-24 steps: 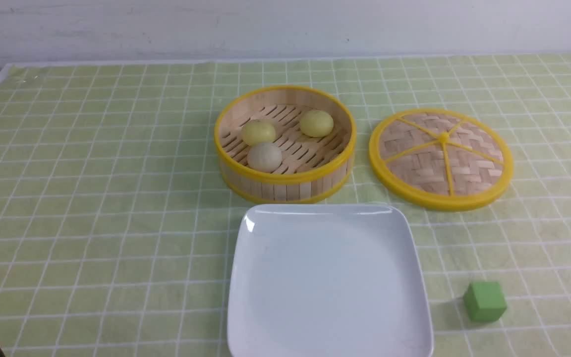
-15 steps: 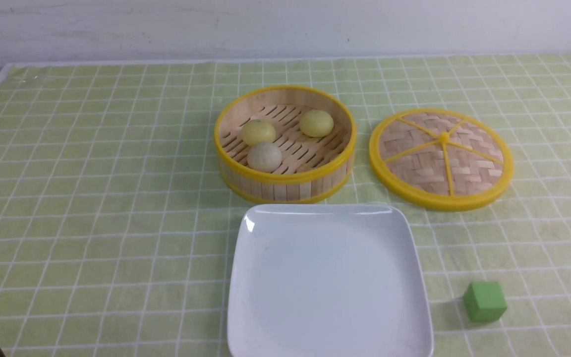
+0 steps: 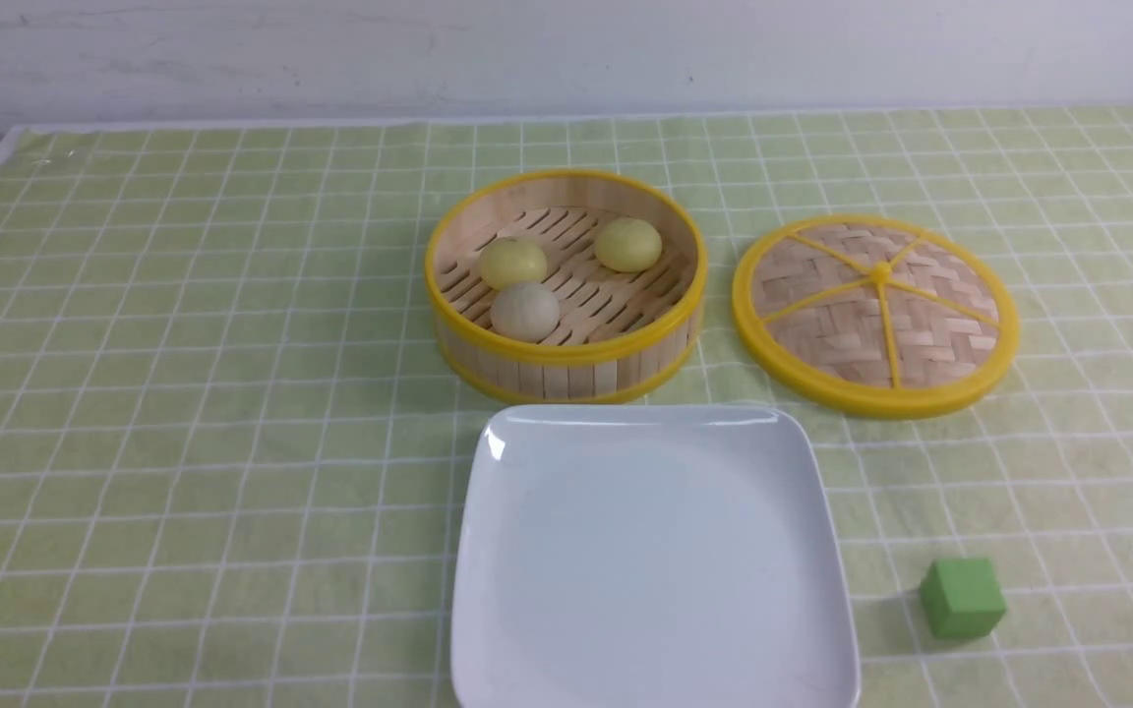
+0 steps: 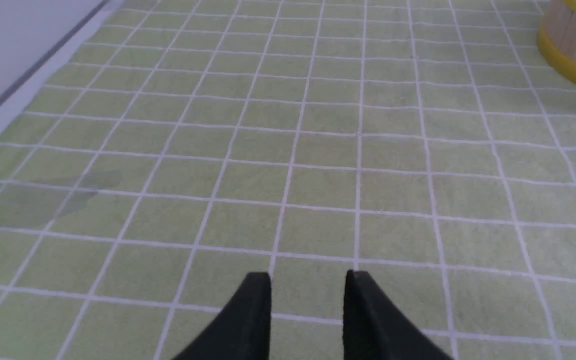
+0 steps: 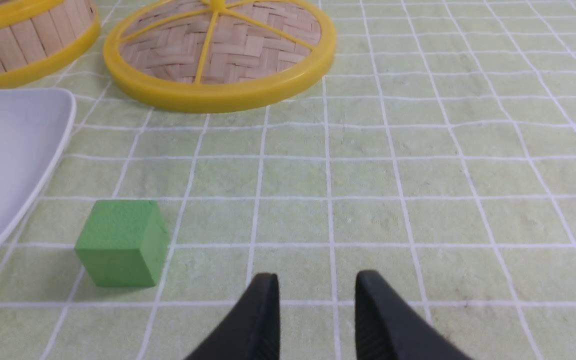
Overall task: Put the steamed buns into the plate on the green tablecloth.
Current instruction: 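Reach toward a bun in the bamboo steamer with the right gripper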
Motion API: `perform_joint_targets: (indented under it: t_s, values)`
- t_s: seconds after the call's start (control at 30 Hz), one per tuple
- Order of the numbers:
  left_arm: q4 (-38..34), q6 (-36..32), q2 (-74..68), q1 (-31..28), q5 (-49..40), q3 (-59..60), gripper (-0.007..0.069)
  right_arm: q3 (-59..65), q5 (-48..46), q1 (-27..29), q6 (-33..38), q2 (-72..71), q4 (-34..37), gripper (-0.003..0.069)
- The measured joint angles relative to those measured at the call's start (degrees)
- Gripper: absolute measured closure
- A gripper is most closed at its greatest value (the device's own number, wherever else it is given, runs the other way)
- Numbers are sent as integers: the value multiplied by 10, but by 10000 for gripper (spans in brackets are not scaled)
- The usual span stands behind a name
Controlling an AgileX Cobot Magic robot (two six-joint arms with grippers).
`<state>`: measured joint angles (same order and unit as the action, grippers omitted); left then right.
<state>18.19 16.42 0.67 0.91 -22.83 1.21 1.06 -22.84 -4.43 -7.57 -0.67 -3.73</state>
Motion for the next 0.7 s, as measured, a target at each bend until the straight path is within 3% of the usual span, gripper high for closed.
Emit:
perform_joint_targets:
  t_s: [0.3, 0.7]
  values:
    - [62, 0, 0, 0, -4, 2, 384, 0, 0, 0, 0, 0, 0, 419]
    - [68, 0, 0, 0, -4, 2, 384, 0, 0, 0, 0, 0, 0, 419]
